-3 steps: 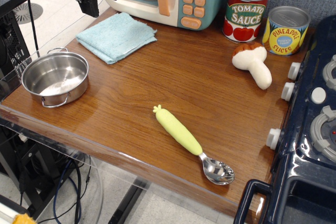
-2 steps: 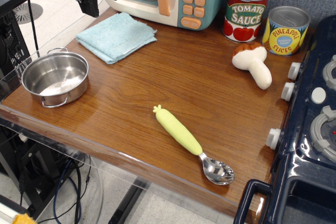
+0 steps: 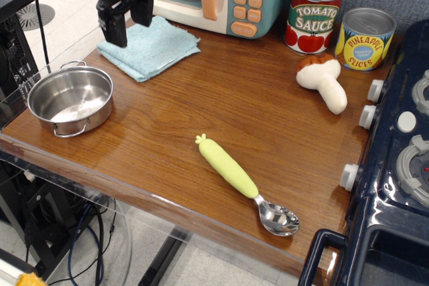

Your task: Place the pot between the spoon and mushroom

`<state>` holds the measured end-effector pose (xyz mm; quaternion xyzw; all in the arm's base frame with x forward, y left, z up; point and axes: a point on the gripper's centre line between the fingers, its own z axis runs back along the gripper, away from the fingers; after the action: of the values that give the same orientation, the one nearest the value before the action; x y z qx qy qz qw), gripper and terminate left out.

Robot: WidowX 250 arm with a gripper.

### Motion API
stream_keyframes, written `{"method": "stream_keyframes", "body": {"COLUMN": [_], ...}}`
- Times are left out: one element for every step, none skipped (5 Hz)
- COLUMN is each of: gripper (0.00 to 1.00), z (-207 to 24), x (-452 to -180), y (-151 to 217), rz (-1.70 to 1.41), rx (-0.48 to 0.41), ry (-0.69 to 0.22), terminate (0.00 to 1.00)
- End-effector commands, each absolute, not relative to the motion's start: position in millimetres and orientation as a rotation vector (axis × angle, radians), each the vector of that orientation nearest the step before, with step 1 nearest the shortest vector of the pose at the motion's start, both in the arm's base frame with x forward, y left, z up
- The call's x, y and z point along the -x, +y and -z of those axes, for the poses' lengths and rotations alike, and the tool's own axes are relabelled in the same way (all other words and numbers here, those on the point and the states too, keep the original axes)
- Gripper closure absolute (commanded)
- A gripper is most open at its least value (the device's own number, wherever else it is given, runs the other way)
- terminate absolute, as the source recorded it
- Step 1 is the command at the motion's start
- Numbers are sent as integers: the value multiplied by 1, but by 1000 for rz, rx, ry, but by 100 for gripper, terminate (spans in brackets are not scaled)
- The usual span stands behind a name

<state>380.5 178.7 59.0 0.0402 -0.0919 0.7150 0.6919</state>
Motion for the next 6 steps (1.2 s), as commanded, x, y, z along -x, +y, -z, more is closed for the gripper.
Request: {"method": "stream_keyframes", "body": {"gripper": [0, 0, 0, 0, 0, 0], "z": [-100, -113, -114, -108, -94, -81], "x": [-359, -337, -309, -281, -256, -238], "y": [196, 203, 207, 219, 231, 234], "rz": [-1643, -1605, -1475, -1357, -1282, -1221], "rx": [-49, -44, -57, -105, -133, -107], "ry": [-295, -293, -278, -280, -279, -273], "terminate": [0, 0, 0, 0, 0, 0]}}
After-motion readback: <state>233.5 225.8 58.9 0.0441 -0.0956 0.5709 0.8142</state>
